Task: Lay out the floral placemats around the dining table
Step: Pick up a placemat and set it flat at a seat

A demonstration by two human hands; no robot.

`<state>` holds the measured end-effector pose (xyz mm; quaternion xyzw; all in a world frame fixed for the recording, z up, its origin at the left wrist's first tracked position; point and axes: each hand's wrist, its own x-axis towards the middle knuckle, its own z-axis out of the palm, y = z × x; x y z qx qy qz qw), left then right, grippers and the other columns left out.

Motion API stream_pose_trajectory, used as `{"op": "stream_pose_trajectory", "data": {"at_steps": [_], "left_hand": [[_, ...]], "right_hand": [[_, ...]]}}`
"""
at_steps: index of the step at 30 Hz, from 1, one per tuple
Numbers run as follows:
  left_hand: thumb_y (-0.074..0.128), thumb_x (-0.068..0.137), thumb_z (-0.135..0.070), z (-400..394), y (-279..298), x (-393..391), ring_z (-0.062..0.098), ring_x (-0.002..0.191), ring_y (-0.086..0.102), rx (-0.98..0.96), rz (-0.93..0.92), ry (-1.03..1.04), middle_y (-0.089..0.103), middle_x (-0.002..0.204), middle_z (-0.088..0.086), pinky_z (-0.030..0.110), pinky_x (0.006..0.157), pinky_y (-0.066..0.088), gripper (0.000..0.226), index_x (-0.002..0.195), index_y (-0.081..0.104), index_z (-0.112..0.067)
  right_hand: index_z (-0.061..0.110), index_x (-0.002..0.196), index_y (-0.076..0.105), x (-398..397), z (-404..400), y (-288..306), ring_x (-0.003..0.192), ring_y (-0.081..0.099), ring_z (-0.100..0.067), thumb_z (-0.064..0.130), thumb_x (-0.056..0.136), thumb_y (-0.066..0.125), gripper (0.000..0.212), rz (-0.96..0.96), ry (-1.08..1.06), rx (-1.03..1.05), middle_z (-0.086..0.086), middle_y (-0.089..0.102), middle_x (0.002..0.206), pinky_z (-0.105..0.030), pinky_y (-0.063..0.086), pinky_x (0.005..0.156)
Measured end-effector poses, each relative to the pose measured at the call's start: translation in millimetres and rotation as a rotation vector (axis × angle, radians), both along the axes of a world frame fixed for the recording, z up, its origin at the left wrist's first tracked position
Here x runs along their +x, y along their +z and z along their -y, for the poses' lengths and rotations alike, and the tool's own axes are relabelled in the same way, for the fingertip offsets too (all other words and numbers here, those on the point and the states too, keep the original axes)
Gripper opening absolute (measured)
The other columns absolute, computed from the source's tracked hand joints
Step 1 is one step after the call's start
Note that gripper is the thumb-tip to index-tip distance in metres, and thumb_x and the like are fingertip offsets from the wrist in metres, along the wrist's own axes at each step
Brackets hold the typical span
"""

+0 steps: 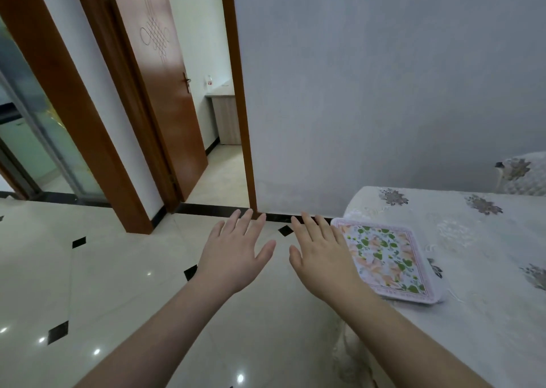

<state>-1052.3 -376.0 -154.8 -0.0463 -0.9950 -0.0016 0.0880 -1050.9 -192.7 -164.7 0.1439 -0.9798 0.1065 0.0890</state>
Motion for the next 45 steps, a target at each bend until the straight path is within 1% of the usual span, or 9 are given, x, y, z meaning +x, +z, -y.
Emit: {"op": "stream_pose_trajectory", "data": {"at_steps": [4,10,21,27,33,37,39,41,45], "left_hand": [[-0.013,0.082,-0.075,-4,-6,-44,0.018,0.153,-0.004,-0.008,-0.062,0.009,0.003,0.167,-0.005,0.040,0.116,-0.008,0.084,0.156,0.005,-0.039],[-0.004,0.088,-0.073,14,-25,-100,0.019,0.153,-0.004,-0.023,-0.015,0.007,0.005,0.167,-0.003,0.039,0.114,-0.013,0.078,0.156,0.006,-0.037],[-0.006,0.087,-0.072,92,-42,-209,0.020,0.153,0.002,0.031,-0.041,-0.080,0.010,0.166,-0.002,0.041,0.116,-0.007,0.080,0.157,0.004,-0.034],[-0.002,0.090,-0.069,117,-40,-263,0.020,0.153,0.002,0.060,-0.030,-0.198,0.010,0.166,-0.002,0.044,0.121,0.003,0.077,0.157,0.006,-0.033],[0.007,0.095,-0.066,76,-58,-302,0.020,0.153,0.002,0.092,0.051,-0.360,0.008,0.167,-0.002,0.045,0.123,0.005,0.071,0.158,0.006,-0.032],[0.015,0.098,-0.062,27,-78,-321,0.018,0.153,0.006,0.112,0.073,-0.506,0.013,0.166,-0.002,0.041,0.122,0.004,0.067,0.157,0.014,-0.032],[0.016,0.098,-0.061,-1,-88,-328,0.018,0.152,0.011,0.113,0.074,-0.564,0.020,0.164,-0.002,0.040,0.122,0.008,0.066,0.156,0.021,-0.030],[0.016,0.098,-0.059,-33,-102,-337,0.019,0.151,0.014,0.073,0.091,-0.625,0.024,0.163,-0.001,0.041,0.121,0.011,0.066,0.156,0.024,-0.029],[0.026,0.099,-0.054,-85,-125,-350,0.023,0.149,0.024,0.057,0.150,-0.725,0.035,0.158,0.004,0.044,0.120,0.017,0.061,0.153,0.034,-0.025]], "right_hand": [[0.025,0.158,0.007,-49,-1,-8,0.152,0.001,-0.020,0.041,0.103,0.027,0.060,0.029,-0.009,-0.002,0.001,0.005,0.166,-0.040,0.002,0.121],[0.026,0.158,0.006,-104,11,-17,0.152,0.001,-0.020,0.042,0.103,0.026,0.061,0.065,-0.024,0.014,0.001,0.003,0.166,-0.040,0.004,0.122],[0.025,0.157,0.010,-202,96,-25,0.152,0.001,-0.024,0.041,0.103,0.028,0.060,0.026,-0.036,0.065,-0.003,-0.001,0.166,-0.044,0.005,0.121],[0.023,0.157,0.012,-241,119,-24,0.151,0.006,-0.025,0.039,0.101,0.031,0.061,-0.001,-0.135,0.086,-0.003,0.006,0.166,-0.043,0.006,0.121],[0.024,0.158,0.003,-252,88,-49,0.152,0.000,-0.023,0.040,0.102,0.030,0.065,0.055,-0.267,0.078,-0.002,-0.001,0.166,-0.040,0.001,0.122],[0.023,0.158,0.009,-248,52,-77,0.152,0.004,-0.025,0.037,0.101,0.035,0.064,0.142,-0.357,0.069,-0.003,0.002,0.166,-0.042,0.002,0.121],[0.021,0.156,0.021,-246,32,-92,0.151,0.015,-0.028,0.036,0.099,0.044,0.064,0.188,-0.417,0.063,-0.006,0.015,0.164,-0.047,0.012,0.120],[0.015,0.149,0.041,-243,5,-105,0.143,0.036,-0.034,0.033,0.092,0.060,0.063,0.173,-0.501,0.044,-0.011,0.037,0.156,-0.052,0.030,0.114],[0.013,0.149,0.041,-244,-45,-135,0.141,0.038,-0.037,0.032,0.092,0.062,0.064,0.180,-0.589,0.022,-0.013,0.035,0.156,-0.054,0.031,0.113]]}}
